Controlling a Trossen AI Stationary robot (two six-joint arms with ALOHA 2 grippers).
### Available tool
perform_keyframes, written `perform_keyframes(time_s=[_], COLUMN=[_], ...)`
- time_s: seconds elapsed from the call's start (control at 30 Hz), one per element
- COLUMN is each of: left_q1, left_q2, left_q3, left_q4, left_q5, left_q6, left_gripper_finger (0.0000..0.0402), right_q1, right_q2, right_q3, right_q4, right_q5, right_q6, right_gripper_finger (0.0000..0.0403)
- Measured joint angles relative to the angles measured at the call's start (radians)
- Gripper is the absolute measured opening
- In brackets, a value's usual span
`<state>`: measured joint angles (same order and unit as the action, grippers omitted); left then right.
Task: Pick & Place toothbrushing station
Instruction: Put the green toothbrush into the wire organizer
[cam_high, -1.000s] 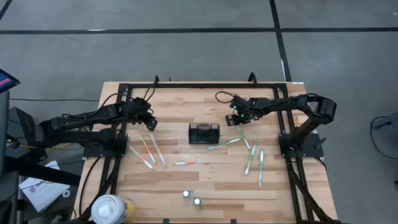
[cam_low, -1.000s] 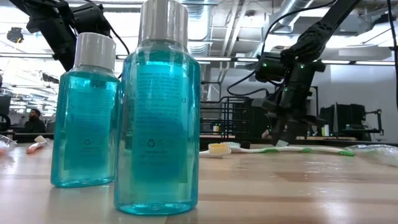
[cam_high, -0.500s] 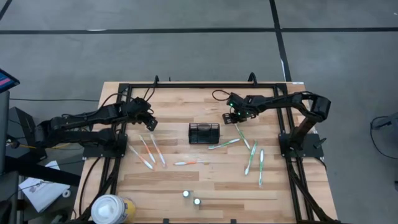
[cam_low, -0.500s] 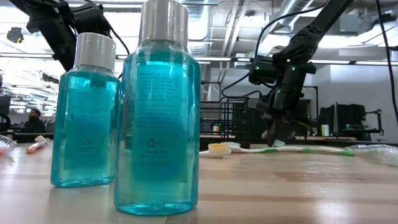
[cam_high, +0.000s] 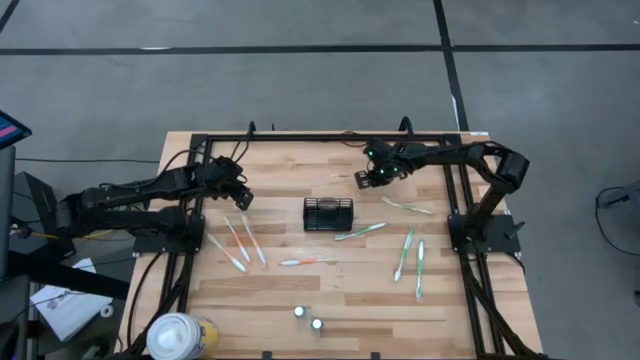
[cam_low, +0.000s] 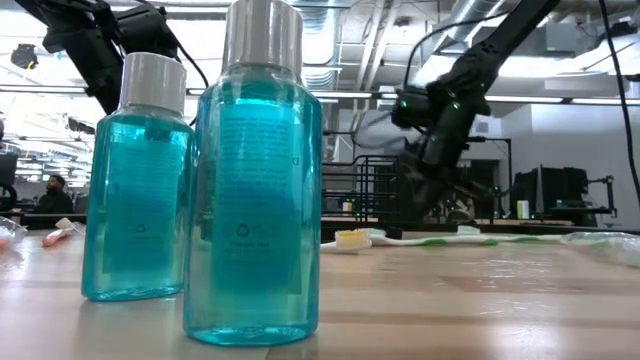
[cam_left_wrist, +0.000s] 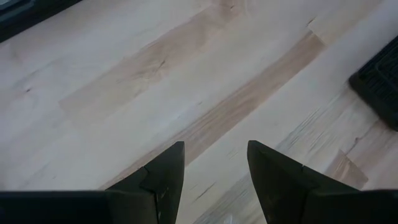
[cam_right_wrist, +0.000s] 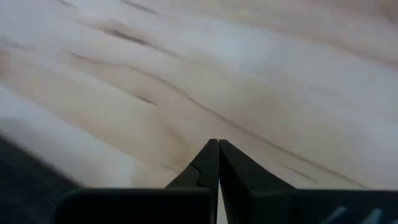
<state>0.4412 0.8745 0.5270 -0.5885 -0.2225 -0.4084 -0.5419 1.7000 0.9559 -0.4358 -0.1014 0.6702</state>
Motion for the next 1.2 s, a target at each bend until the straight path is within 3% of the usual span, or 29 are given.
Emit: perform_keyframes(time_s=[0.17, 0.3, 0.43, 0.67, 0.8, 1.0, 1.2], left_q1=[0.000, 0.000, 0.000, 0.000, 0.000, 0.000, 0.000], left_q2=[0.000, 0.000, 0.000, 0.000, 0.000, 0.000, 0.000], left_q3=[0.000, 0.000, 0.000, 0.000, 0.000, 0.000, 0.000], left_q4=[0.004, 0.007, 0.010, 0.023, 0.027, 0.030, 0.030], left_q5=[-0.006, -0.007, -0.007, -0.009, -0.009, -0.009, -0.009], left_q6=[0.000, -0.020, -0.019, -0.018, -0.017, -0.017, -0.016], left_gripper_finger=[0.0170, 0.0170, 0.0170, 0.0170, 0.0170, 0.0170, 0.0170], right_q1=[-0.019, -0.047, -0.017, 0.048, 0.077, 0.092, 0.097], right_q2=[-0.002, -0.003, -0.029, -0.086, -0.110, -0.109, -0.108], right_q3=[0.079, 0.115, 0.118, 0.099, 0.099, 0.086, -0.017], right_q4=[-0.034, -0.206, -0.390, -0.522, -0.501, -0.485, -0.435], right_q5=[-0.067, -0.081, -0.031, 0.021, 0.023, 0.017, -0.013], right_q6=[-0.086, -0.190, -0.365, -0.592, -0.706, -0.727, -0.725], right_gripper_finger=[0.0018, 0.0077, 0.0145, 0.0220, 0.0225, 0.0204, 0.0192])
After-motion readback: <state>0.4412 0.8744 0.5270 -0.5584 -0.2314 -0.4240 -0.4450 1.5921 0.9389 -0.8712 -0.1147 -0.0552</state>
